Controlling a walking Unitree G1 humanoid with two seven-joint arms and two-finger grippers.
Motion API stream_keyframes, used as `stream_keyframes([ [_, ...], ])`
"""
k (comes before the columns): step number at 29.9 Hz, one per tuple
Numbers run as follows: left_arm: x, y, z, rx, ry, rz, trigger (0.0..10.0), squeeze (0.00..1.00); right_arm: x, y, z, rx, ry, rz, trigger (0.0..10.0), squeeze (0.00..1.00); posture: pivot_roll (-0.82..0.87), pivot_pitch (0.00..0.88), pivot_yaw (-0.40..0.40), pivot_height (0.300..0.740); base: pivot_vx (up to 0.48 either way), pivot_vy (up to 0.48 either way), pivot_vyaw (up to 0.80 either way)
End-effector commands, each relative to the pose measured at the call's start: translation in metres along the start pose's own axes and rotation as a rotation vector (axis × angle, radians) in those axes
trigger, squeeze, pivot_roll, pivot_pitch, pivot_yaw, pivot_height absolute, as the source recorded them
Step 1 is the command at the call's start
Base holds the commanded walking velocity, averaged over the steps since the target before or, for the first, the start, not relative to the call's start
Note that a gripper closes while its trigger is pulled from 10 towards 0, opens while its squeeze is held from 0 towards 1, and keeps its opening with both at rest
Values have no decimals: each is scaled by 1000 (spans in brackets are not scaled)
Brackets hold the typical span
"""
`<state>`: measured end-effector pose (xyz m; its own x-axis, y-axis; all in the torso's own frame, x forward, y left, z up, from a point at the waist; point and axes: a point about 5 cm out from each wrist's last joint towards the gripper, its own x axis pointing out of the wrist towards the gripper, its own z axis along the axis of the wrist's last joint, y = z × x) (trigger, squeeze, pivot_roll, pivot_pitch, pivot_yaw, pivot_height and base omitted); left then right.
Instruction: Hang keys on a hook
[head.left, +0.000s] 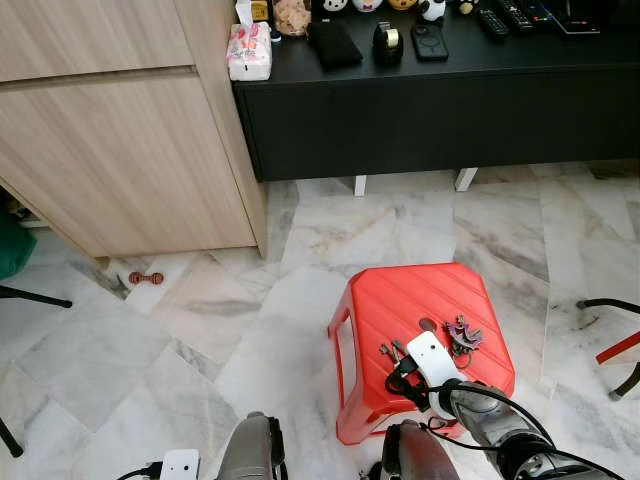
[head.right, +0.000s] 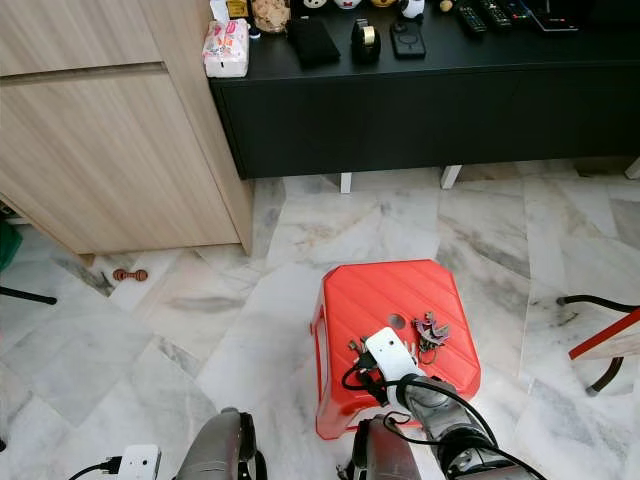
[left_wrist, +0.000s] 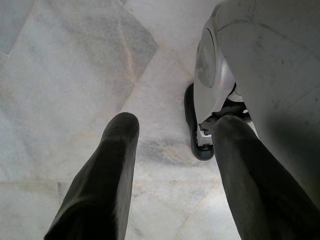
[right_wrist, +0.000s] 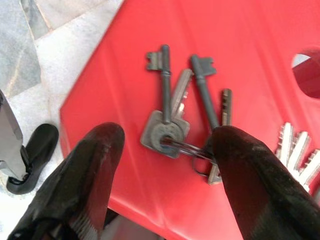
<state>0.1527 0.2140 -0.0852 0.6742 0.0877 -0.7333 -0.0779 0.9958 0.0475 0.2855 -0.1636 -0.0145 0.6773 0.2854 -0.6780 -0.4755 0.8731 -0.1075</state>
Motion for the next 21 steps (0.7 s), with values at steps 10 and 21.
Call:
stream_keyframes([
  [10, -5, -2, -14, -12, 41, 1, 10000, 0, 1, 8, -12, 122, 15, -33, 10000, 0, 139, 256, -24, 642, 0, 0, 0],
  [21, -5, -5, -15, -17, 44, 0, 10000, 0, 1, 7, -14, 133, 37, -68, 9529, 0, 134, 255, -31, 642, 0, 0, 0],
])
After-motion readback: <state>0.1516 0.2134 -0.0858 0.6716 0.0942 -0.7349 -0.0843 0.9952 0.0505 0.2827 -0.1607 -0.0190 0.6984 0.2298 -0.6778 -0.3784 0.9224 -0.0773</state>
